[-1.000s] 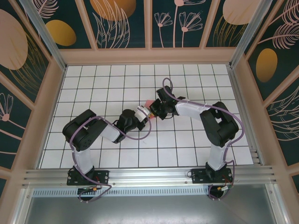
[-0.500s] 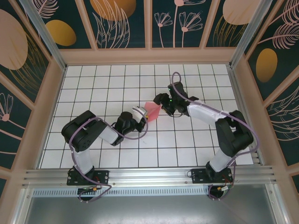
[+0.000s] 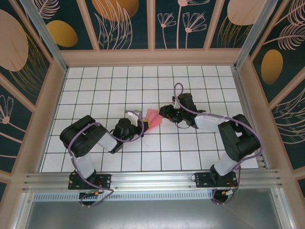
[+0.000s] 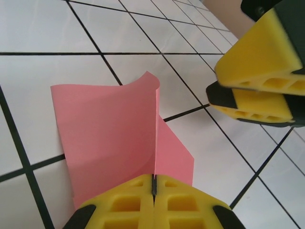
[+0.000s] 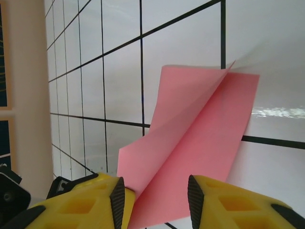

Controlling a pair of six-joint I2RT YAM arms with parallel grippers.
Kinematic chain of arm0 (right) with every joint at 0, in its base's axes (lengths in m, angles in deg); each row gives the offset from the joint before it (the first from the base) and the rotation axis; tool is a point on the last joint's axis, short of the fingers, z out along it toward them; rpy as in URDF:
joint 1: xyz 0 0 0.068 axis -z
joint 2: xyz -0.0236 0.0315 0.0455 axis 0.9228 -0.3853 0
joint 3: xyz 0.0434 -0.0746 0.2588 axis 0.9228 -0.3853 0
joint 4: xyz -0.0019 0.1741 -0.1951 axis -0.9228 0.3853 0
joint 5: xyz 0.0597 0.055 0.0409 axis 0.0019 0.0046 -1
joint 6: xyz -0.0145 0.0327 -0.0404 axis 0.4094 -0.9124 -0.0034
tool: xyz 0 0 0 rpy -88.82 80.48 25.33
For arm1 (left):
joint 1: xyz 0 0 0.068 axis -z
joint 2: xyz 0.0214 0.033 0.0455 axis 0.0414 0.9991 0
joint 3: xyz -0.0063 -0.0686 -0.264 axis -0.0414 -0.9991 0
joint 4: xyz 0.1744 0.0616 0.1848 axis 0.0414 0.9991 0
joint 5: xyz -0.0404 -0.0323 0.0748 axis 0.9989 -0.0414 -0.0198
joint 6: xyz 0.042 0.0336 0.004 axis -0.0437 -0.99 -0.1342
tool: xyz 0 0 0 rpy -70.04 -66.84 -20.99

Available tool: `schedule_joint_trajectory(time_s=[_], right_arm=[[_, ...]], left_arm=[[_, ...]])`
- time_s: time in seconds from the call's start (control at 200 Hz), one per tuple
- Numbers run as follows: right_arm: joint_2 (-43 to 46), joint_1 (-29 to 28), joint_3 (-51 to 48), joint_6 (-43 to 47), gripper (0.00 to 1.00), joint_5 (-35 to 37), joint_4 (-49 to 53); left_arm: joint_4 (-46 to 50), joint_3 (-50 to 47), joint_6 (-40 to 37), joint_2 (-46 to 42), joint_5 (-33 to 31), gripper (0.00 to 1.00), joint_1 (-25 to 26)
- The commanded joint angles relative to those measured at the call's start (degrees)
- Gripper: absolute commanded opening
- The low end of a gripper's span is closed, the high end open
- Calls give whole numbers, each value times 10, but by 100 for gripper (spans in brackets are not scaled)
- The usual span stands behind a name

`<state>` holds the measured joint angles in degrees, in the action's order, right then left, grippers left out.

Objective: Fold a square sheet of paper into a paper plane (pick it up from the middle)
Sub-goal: Fourth fold the wing at the center of the table.

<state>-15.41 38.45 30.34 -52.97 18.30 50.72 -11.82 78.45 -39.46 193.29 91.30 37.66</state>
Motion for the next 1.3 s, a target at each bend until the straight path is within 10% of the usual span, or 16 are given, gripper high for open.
schedule_joint_trajectory(time_s=[0.0, 0.731, 1.291], right_arm=[[-28, -7, 11, 16, 39, -37, -26], [-121, -21, 74, -3, 30, -31, 16], [-135, -36, 82, 9, 35, -22, 35]], left_arm=[[-45, -10, 48, 8, 4, 0, 0], [0, -3, 69, 23, 9, 7, 0], [267, 89, 110, -32, 14, 26, -4]])
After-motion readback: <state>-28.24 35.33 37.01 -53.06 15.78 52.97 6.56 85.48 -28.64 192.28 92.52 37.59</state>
